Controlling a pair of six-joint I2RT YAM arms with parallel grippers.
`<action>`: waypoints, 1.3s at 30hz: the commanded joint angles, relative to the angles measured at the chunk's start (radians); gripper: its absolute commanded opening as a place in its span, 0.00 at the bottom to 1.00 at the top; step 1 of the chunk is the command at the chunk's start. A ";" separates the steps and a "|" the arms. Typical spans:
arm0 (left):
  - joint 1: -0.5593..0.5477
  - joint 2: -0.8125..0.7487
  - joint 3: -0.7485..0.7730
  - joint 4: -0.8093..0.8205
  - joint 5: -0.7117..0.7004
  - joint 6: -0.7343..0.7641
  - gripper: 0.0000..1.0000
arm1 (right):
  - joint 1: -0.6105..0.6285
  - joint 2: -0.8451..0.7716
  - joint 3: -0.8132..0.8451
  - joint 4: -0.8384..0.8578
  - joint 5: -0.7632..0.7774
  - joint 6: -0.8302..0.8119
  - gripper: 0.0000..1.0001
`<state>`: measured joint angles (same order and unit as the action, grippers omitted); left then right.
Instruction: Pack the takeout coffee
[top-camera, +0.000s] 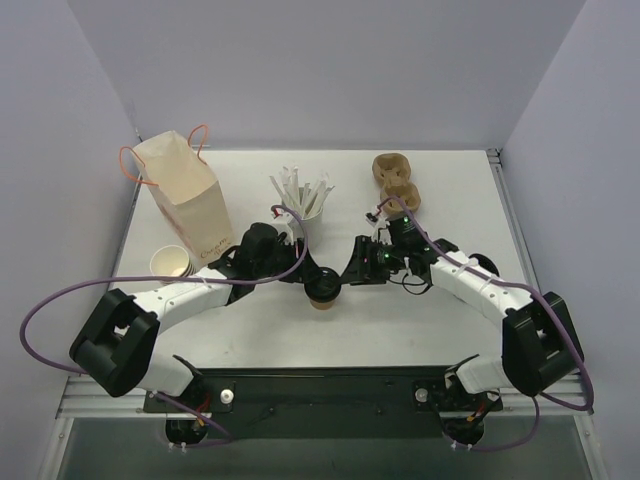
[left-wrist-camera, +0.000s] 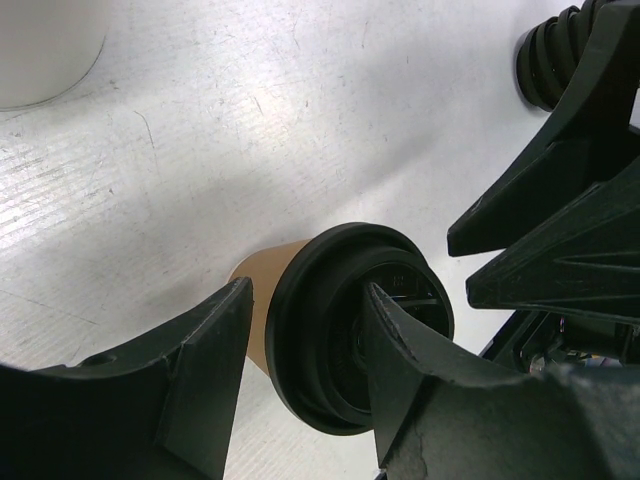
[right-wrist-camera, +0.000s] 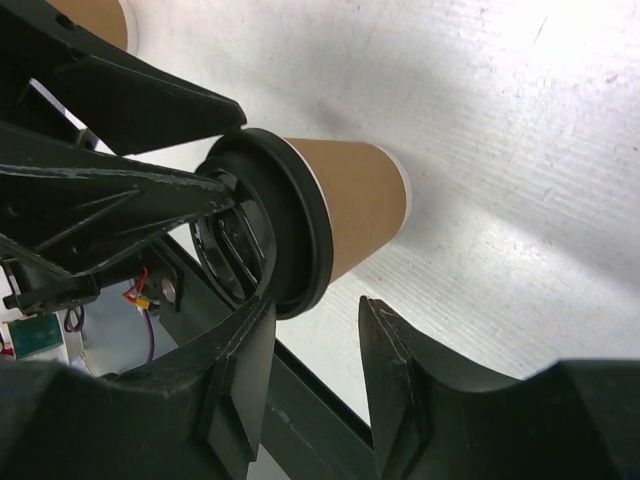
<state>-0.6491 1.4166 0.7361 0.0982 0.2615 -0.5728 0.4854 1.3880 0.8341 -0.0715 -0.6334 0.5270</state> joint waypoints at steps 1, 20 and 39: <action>-0.018 0.024 -0.058 -0.176 -0.036 0.039 0.56 | -0.002 -0.034 -0.032 0.039 -0.026 0.031 0.38; -0.043 0.065 -0.107 -0.129 -0.085 0.007 0.56 | -0.027 0.071 -0.171 0.134 0.069 0.091 0.24; -0.049 0.002 -0.103 -0.135 -0.087 -0.035 0.55 | -0.001 -0.076 -0.132 0.034 0.136 0.076 0.30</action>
<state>-0.6865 1.4158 0.6380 0.2817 0.2062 -0.6708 0.4763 1.3602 0.6308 0.2100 -0.6216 0.6895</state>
